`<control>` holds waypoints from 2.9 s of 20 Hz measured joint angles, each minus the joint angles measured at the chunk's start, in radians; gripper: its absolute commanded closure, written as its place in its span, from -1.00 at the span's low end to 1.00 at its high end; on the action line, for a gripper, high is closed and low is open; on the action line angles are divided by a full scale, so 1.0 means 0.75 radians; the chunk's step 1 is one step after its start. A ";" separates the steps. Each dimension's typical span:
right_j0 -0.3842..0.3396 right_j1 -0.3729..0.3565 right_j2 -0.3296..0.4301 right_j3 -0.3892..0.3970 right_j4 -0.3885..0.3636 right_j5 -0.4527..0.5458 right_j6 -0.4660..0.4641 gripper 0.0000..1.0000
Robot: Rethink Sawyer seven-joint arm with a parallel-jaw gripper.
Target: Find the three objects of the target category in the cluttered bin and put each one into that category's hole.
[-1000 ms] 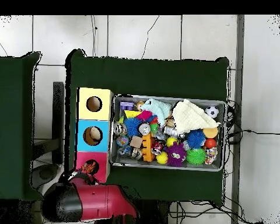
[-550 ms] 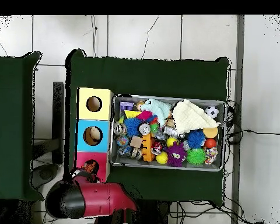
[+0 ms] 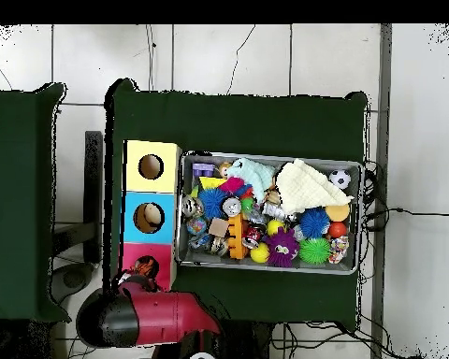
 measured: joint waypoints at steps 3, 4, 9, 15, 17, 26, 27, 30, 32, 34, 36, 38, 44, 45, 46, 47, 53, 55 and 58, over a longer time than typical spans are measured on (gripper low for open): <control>0.000 0.000 0.000 0.000 0.000 0.000 0.000 -1.00; 0.000 0.000 0.000 0.000 0.000 0.000 0.000 -1.00; 0.000 0.000 0.000 0.000 0.000 0.000 0.000 -1.00; 0.000 0.000 0.000 -0.001 0.000 0.000 0.000 1.00; 0.000 0.000 0.000 -0.002 0.000 0.000 0.000 1.00; 0.000 0.000 0.000 -0.002 0.000 0.000 0.000 1.00; 0.000 0.000 0.000 -0.002 0.000 0.000 0.000 1.00; -0.001 0.002 0.000 -0.002 0.000 -0.005 0.000 1.00; -0.001 0.005 0.000 -0.003 0.000 -0.013 0.000 1.00; -0.001 0.014 0.000 -0.003 0.000 -0.030 0.000 1.00; -0.001 0.026 0.000 -0.003 0.000 -0.054 0.000 1.00; -0.001 0.047 0.000 -0.003 0.000 -0.100 0.000 1.00; -0.009 0.147 0.003 -0.004 0.001 -0.313 0.000 1.00; -0.012 0.160 0.005 -0.004 0.001 -0.336 0.000 1.00; -0.016 0.173 0.007 -0.004 0.001 -0.360 0.000 1.00; -0.021 0.191 0.010 -0.004 0.001 -0.390 0.000 1.00; -0.044 0.297 0.019 -0.004 0.002 -0.512 0.000 1.00; -0.046 0.300 0.024 -0.004 0.002 -0.505 0.000 1.00; -0.045 0.276 0.026 0.000 0.002 -0.472 0.000 1.00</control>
